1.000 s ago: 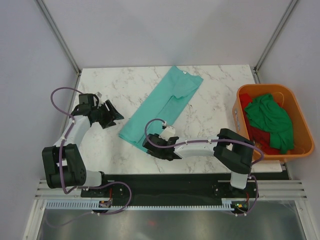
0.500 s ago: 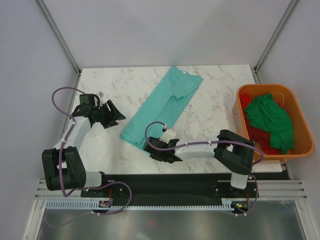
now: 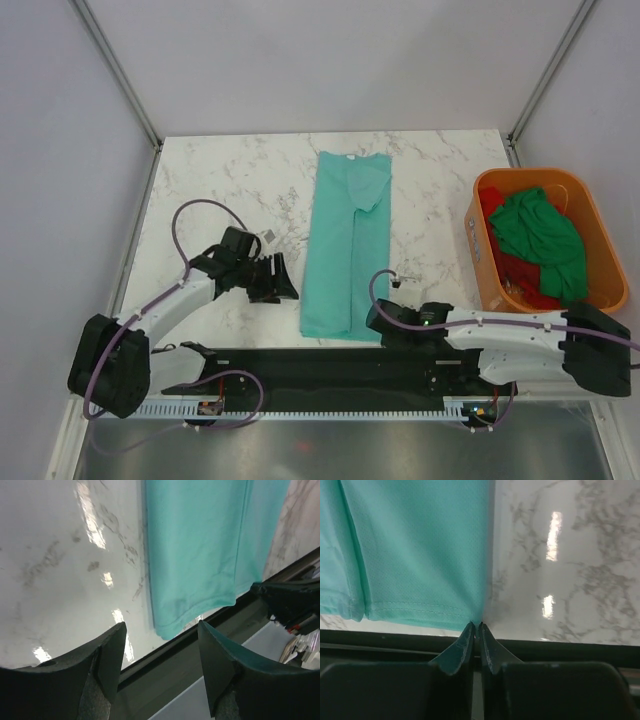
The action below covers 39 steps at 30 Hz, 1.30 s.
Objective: Fold and stack the t-shirts
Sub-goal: Fold the tshirt
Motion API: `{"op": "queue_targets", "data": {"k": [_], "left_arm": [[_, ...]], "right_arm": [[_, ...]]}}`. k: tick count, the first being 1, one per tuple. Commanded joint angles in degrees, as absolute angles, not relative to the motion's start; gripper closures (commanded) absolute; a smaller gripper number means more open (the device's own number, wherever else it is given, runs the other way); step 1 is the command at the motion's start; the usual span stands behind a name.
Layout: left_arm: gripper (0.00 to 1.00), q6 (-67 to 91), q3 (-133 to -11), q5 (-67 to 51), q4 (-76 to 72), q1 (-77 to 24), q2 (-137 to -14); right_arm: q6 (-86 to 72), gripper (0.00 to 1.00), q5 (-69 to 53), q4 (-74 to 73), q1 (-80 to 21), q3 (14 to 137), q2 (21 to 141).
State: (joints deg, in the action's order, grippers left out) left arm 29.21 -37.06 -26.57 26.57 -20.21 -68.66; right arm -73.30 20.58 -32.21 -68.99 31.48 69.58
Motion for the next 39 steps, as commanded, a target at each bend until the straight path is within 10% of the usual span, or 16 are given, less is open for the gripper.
{"op": "queue_targets", "data": {"k": [1,7,16,39], "left_arm": [[0.33,36.72,-33.59,-25.13,22.0,-24.95,-65.4],[0.33,40.51,-30.06,-26.53,16.27,-29.26,-67.14],[0.38,40.79,-28.3,-26.64,12.04,-31.29,-72.24],[0.53,45.0,-23.12,-23.55,10.28,-38.67,-75.15]], "right_arm": [[-72.07,0.83,19.51,-41.03,-68.99,28.57,60.86],[-65.23,0.55,19.26,-45.09,-65.84,33.57,53.27],[-45.02,0.68,3.62,-39.48,-43.96,35.16,57.47],[-49.74,0.61,-10.37,-25.49,-41.48,19.6,53.35]]}}
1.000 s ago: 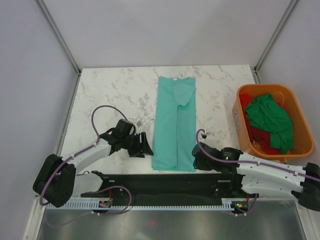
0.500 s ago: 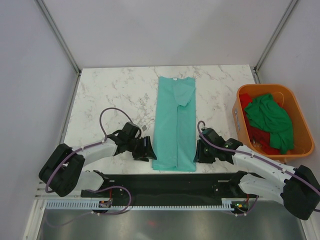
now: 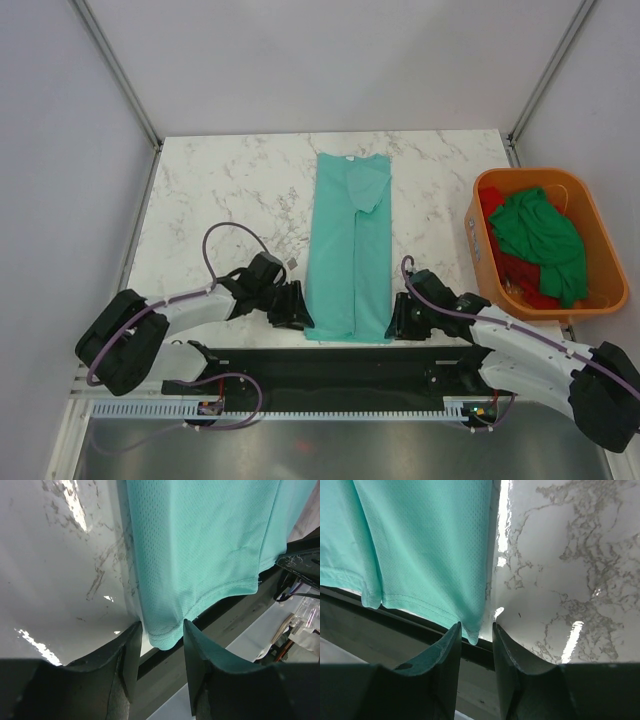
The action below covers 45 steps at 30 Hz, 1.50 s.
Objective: Fold and stack the t-shirts
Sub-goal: Fold the tshirt
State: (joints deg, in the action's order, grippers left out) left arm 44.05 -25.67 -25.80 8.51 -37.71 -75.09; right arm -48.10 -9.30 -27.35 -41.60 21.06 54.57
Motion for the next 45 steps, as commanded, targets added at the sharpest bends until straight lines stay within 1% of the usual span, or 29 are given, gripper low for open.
{"op": "queue_targets", "data": {"k": [1,9,12,13,15,16,17,19,20,23,34,45], "left_arm": [[0.53,45.09,-22.85,-23.64,10.37,-38.85,-74.97],[0.54,46.76,-21.18,-23.91,10.11,-39.64,-72.07],[0.58,46.85,-21.09,-23.91,10.02,-39.73,-72.16],[0.62,46.85,-21.09,-23.99,10.02,-39.81,-72.33],[0.68,46.85,-21.18,-24.17,9.93,-39.9,-72.51],[0.79,46.85,-21.18,-24.17,10.02,-39.9,-72.51],[0.85,47.11,-21.44,-24.43,9.93,-39.9,-72.51],[0.98,47.29,-21.62,-24.7,9.93,-39.82,-72.42],[0.98,47.55,-21.71,-24.87,9.84,-39.9,-72.25],[0.98,48.34,-21.71,-24.87,9.84,-39.9,-72.07],[0.98,51.68,-23.73,-25.66,9.67,-39.9,-71.19],[0.98,51.77,-34.27,-26.63,9.84,-39.73,-77.25]], "right_arm": [[-49.83,0.61,-10.63,-25.4,-41.48,19.08,53.09],[-51.41,0.64,-10.72,-24.87,-41.48,17.49,51.15],[-52.03,0.66,-10.72,-24.79,-41.48,17.23,50.71],[-52.12,0.67,-10.72,-24.79,-41.48,17.05,50.45],[-52.38,0.72,-10.81,-24.79,-41.48,16.7,49.92],[-52.64,0.74,-10.81,-24.79,-41.48,16.53,49.75],[-52.91,0.81,-10.9,-24.87,-41.48,16.44,49.4],[-53.26,0.87,-11.07,-24.96,-41.57,16.35,48.96],[-53.35,0.93,-11.07,-24.96,-41.4,16.26,48.52],[-53.61,1.0,-11.16,-25.05,-41.57,16.52,47.9],[-53.09,1.0,-9.14,-25.4,-41.48,20.21,47.63],[-47.11,1.0,-2.46,-27.86,-41.13,31.54,58.18]]}}
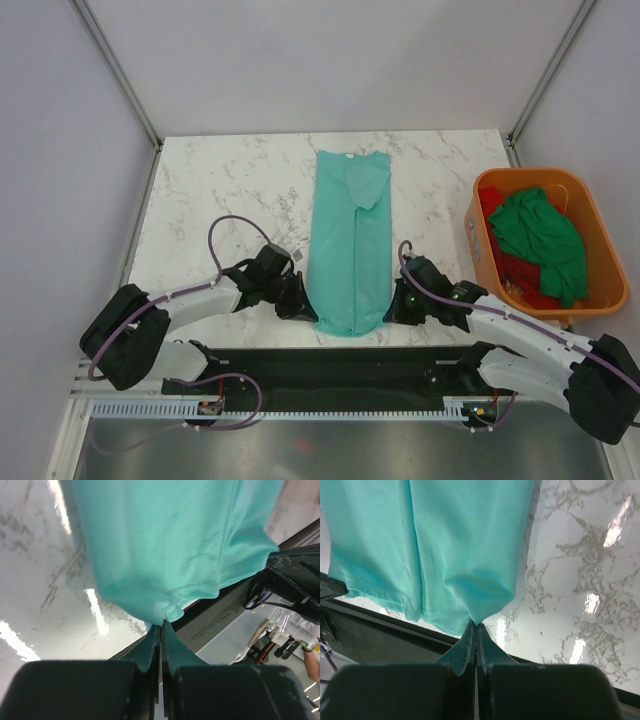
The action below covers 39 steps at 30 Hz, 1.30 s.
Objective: Fold and stack the t-shirts
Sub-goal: Fold the tshirt
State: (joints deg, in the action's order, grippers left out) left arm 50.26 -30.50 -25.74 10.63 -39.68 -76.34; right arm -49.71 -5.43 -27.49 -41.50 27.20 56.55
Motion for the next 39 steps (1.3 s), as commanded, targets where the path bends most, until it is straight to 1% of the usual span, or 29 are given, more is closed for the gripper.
{"op": "queue_targets", "data": {"k": [1,7,12,19,22,28,39], "left_arm": [[0.98,51.68,-35.93,-26.8,10.1,-39.47,-77.69],[0.98,50.02,-41.47,-26.55,11.51,-36.57,-81.38],[0.98,47.38,-45.96,-28.39,11.6,-29.01,-86.55],[0.98,44.21,-59.92,-34.71,11.6,-25.32,-96.84],[0.98,45.08,-62.83,-34.11,11.69,-23.74,-99.48],[0.98,44.3,-67.75,-34.19,11.69,-21.54,-103.88],[0.98,42.45,-77.6,-33.92,11.69,-19.16,-111.7]], "right_arm": [[-46.67,1.0,-2.11,-28.04,-41.05,32.42,59.4],[-41.58,1.0,-1.93,-29.62,-35.7,39.63,64.23],[-35.69,1.0,-2.63,-29.18,-30.68,44.99,69.77],[-28.83,1.0,-2.9,-26.11,-24.18,53.16,80.14],[-26.38,1.0,-3.34,-25.75,-21.81,57.55,84.0],[-23.91,1.0,-5.53,-24.08,-19.43,62.22,90.78],[-22.85,1.0,-4.39,-23.47,-16.97,70.75,97.64]]}}
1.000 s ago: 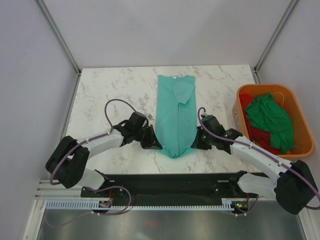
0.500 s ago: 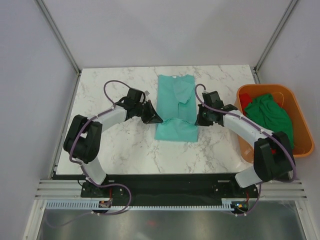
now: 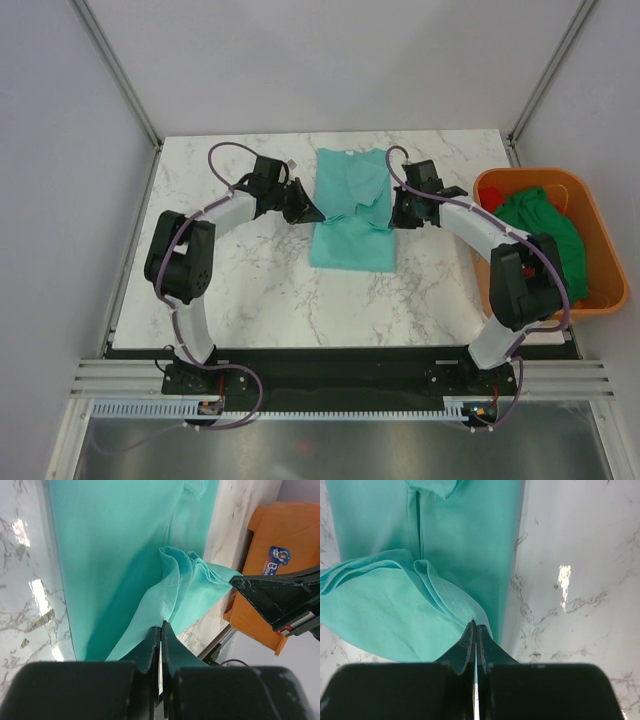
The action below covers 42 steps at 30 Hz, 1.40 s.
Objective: Fold and stack the t-shirts
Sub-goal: Fold the tshirt
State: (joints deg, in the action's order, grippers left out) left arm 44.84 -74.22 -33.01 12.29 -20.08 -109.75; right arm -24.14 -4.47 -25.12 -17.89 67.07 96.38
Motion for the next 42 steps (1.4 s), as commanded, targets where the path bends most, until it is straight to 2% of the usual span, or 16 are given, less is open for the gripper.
{"op": "queue_targets", "data": {"k": [1,23,25,26,27,28,29,31,33,42], "left_arm": [[0.98,42.54,-78.04,-34.01,11.78,-18.73,-112.23],[0.96,43.07,-92.63,-35.15,11.69,-15.56,-125.06],[0.91,42.54,-94.48,-35.68,11.78,-15.12,-125.95],[0.77,42.45,-94.92,-35.51,11.69,-14.94,-125.86],[0.75,42.36,-95.88,-35.16,11.69,-14.68,-125.69],[0.74,42.45,-96.5,-35.16,11.78,-13.72,-125.07],[0.67,42.54,-97.03,-34.98,11.69,-13.19,-124.63],[0.61,42.63,-97.91,-34.37,11.69,-11.87,-122.89],[0.6,41.05,-97.47,-34.54,11.78,-11.43,-121.12],[0.61,35.61,-87.81,-36.12,11.78,-15.55,-115.84]], "right_arm": [[-22.76,1.0,-4.48,-23.47,-16.88,71.19,98.08],[-21.1,0.98,-5.71,-21.71,-13.98,86.13,112.32],[-20.48,0.9,-5.8,-21.71,-13.8,88.75,113.81],[-20.22,0.87,-5.89,-21.71,-13.89,89.9,114.34],[-20.04,0.79,-5.89,-22.23,-13.8,91.22,115.22],[-19.95,0.77,-5.98,-22.93,-13.36,93.93,115.49],[-19.69,0.75,-6.15,-23.55,-13.27,95.09,115.75],[-19.6,0.67,-6.24,-24.61,-13.18,95.54,114.88],[-19.69,0.63,-6.68,-24.87,-13.27,94.14,112.86],[-20.21,0.64,-7.47,-24.7,-13.18,84.91,108.46]]}}
